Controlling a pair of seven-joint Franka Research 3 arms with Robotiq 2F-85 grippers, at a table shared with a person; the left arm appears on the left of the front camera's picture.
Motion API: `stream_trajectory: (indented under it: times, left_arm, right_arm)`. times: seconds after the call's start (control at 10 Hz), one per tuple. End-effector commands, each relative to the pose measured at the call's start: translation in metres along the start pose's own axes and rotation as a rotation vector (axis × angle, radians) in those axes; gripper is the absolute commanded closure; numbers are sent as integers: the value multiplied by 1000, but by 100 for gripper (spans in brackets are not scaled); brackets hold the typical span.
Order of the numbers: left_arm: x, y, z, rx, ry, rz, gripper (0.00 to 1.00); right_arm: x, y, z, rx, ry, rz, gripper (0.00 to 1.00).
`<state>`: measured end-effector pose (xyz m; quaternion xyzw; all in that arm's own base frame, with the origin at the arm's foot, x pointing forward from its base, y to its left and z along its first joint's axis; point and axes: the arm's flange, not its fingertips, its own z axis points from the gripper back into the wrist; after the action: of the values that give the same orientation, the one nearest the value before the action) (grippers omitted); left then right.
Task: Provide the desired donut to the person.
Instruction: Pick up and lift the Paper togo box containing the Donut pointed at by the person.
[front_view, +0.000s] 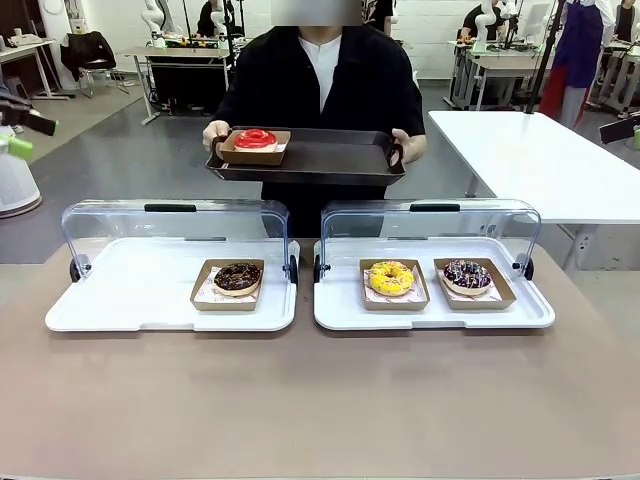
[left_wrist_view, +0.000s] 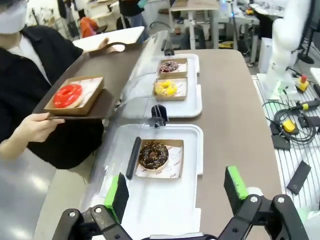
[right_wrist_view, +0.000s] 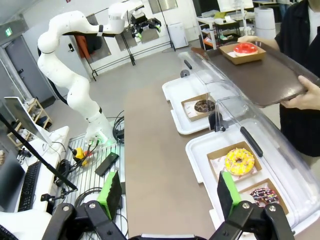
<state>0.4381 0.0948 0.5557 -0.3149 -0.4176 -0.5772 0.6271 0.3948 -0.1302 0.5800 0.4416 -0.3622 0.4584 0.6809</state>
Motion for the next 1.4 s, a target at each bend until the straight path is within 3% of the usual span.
stream_trajectory:
  times: [0.0,0.5,1.3]
  left_arm:
    - [-3,15,12,-1,-44,-55,0]
    - [12,50,22,5,24,34,0]
    - [10,51,16,12,25,30,0]
  right_arm:
    - [2,0,-1,5,-13,8,0]
    - [2,0,-1,5,-13,8,0]
    - [2,0,-1,5,-13,8,0]
